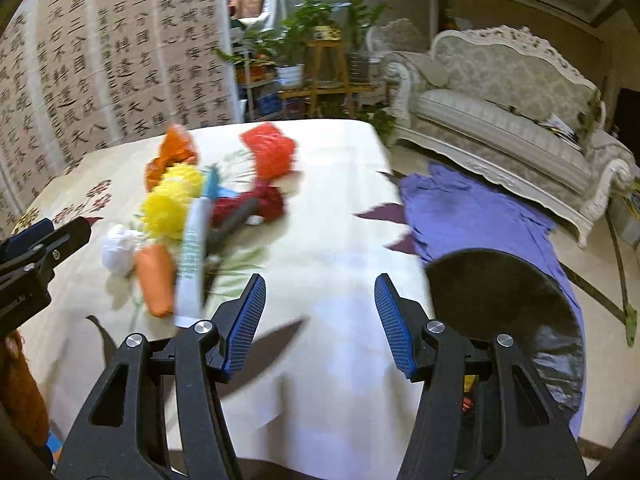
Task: Collect trash
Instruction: 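Return both tools over the table toward the remaining trash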
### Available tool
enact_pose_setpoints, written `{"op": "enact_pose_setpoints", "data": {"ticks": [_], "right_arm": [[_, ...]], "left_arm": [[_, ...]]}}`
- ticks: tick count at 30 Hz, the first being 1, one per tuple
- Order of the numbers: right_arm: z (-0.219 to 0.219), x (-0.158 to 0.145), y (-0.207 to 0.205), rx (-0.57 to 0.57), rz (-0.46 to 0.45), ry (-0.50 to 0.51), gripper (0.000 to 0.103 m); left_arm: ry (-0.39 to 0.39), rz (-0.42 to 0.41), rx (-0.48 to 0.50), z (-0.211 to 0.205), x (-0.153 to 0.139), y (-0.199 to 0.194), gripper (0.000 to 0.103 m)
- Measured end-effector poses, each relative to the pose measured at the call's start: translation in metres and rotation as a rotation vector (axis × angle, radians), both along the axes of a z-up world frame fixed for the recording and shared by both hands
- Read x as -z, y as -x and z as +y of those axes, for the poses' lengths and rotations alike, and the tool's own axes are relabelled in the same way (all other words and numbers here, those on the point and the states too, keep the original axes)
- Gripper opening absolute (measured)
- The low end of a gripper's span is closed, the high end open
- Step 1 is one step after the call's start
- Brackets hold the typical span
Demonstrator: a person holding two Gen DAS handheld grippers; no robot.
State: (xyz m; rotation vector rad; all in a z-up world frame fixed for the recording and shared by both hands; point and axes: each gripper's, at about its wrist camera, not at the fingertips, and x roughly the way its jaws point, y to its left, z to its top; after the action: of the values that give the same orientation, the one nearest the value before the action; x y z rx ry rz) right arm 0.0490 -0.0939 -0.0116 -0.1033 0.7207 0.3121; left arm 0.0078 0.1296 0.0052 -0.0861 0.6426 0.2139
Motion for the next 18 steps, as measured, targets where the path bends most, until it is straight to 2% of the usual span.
{"op": "enact_pose_setpoints", "data": {"ticks": [6,15,18], "right_arm": [[0.034,0.001,-0.004,-0.063,0.005,0.017,0.055],[0.063,0.009,-0.009,-0.108,0.035,0.049,0.054],[0.065,0.01,-0.011,-0.111,0.05,0.051,0.045]], "left_arm": [[0.012,0.025,-0.057,0.03,0.01,0.007,0.074],[0.042,0.043,-0.064,0.044,0.019,0.008,0.074],[0.046,0.044,-0.058,0.044,0.02,0.006,0.074]]}}
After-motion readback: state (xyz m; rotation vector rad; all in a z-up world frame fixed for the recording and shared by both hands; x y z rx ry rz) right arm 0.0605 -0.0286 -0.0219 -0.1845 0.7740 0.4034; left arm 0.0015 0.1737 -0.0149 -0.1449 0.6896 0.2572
